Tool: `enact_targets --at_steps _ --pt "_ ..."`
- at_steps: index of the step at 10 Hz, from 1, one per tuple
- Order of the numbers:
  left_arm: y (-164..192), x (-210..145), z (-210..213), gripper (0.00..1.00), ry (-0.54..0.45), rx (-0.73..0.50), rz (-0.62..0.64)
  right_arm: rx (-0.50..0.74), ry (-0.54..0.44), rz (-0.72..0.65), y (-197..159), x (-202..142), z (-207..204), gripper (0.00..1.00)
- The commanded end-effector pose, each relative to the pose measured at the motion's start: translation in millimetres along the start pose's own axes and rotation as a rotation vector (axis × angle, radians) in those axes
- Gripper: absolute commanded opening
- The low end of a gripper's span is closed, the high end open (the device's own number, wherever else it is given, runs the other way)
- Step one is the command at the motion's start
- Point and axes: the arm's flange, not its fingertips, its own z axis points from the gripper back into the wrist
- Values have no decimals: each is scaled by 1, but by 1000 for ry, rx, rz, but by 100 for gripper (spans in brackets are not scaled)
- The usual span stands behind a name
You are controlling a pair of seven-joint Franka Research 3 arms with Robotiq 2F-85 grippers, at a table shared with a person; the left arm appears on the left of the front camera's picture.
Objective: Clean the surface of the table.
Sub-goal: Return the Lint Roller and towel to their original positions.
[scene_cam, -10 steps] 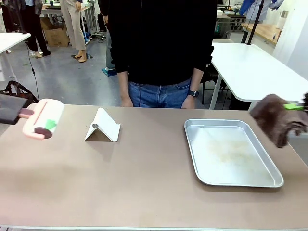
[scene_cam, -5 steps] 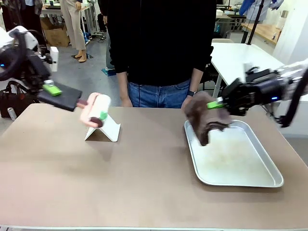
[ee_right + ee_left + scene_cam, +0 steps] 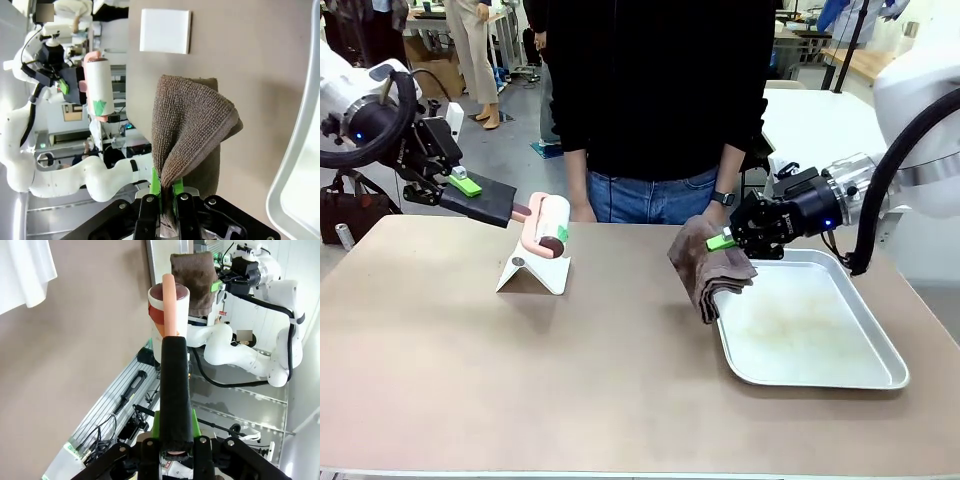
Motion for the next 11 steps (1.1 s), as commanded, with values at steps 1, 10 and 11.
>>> enact_targets --at_steps 1,10,11 --pt "-2 -5 4 22 19 -1 -22 1 -3 8 4 -5 2 11" --pt "18 57 -31 22 -37 229 37 -100 -3 39 -2 15 -104 11" --pt "24 70 -29 22 11 235 67 -117 20 34 -4 17 -115 11"
